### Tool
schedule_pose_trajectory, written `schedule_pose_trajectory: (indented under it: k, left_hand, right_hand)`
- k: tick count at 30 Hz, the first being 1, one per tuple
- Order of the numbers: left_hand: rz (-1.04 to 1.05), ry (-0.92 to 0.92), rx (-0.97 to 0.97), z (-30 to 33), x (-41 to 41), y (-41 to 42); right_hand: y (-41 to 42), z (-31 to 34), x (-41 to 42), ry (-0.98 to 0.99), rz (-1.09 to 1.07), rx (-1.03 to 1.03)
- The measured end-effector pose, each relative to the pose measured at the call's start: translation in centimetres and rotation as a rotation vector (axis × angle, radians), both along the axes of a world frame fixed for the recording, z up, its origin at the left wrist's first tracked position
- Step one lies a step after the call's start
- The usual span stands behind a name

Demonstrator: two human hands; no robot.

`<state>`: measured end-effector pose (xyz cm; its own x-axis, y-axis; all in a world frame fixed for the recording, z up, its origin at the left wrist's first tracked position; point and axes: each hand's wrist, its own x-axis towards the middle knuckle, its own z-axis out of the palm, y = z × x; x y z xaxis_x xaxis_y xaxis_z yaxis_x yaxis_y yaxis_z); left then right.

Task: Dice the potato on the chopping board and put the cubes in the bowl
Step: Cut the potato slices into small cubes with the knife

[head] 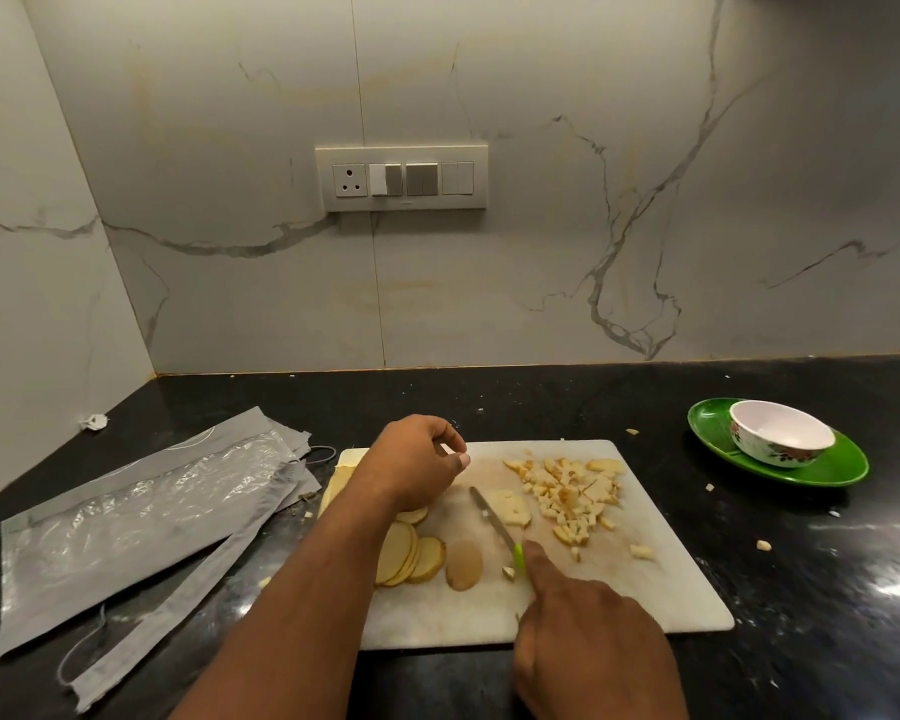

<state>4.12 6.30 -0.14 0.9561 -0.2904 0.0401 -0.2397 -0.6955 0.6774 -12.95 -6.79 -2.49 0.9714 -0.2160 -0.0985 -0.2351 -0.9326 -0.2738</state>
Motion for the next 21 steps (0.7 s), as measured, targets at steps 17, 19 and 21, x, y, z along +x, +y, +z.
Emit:
schedule_pose_trajectory:
  k: [17, 19, 21]
  left_hand:
    - [-0.117, 0.025, 0.109, -0.5, -0.3, -1.0]
    - [-0.121, 0.033, 0.109, -0.6, -0.3, -1.3]
    - [-0.1, 0.032, 0.096, -0.8, -0.2, -1.4]
  right_hand:
    - [-2.3, -0.4, -2.4, -0.15, -0.042, -0.048]
    - [-2.7, -0.7, -3.0, -0.193, -0.027, -0.032]
    - [-2.9, -1.0, -3.4, -0.21, 0.008, -0.016]
